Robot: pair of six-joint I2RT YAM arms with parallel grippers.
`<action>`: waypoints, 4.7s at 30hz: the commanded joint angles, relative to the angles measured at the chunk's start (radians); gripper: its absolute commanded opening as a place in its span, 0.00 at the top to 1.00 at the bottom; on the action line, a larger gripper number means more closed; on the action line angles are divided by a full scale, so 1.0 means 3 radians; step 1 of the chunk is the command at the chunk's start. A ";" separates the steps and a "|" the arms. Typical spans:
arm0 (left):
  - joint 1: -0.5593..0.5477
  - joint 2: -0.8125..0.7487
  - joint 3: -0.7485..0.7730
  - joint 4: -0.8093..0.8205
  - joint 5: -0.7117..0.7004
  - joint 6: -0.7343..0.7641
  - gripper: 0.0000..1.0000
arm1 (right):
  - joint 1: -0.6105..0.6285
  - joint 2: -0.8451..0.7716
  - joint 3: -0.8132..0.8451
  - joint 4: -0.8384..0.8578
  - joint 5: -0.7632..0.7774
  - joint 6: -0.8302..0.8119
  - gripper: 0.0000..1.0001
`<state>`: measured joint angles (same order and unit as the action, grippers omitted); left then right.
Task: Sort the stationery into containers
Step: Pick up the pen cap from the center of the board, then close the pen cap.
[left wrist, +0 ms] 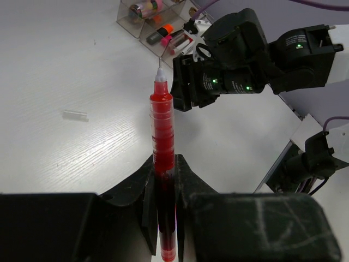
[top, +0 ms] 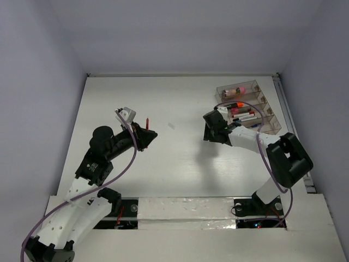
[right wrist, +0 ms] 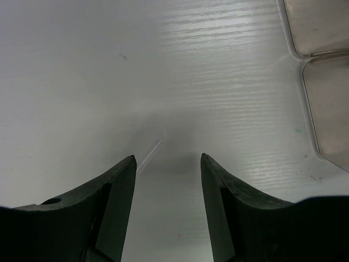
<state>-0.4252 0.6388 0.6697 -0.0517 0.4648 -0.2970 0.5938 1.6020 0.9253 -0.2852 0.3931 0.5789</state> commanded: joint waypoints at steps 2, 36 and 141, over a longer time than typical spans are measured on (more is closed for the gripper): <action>-0.0055 -0.0074 0.0094 0.0070 -0.0041 0.0049 1.00 | -0.0057 0.0080 0.0097 0.0127 0.0014 0.0264 0.44; -0.0086 -0.0079 0.0099 0.0060 -0.0123 0.0064 1.00 | -0.0092 0.0550 0.0321 0.0153 -0.0574 -0.0007 0.59; 0.0221 0.0325 0.0048 0.0305 0.0511 -0.0099 1.00 | 0.1027 0.0034 0.0572 0.4432 -0.1438 0.0433 1.00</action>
<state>-0.3645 0.7425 0.6697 -0.0170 0.5953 -0.3233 0.8917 1.6379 1.0779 0.9749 -0.0734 0.7345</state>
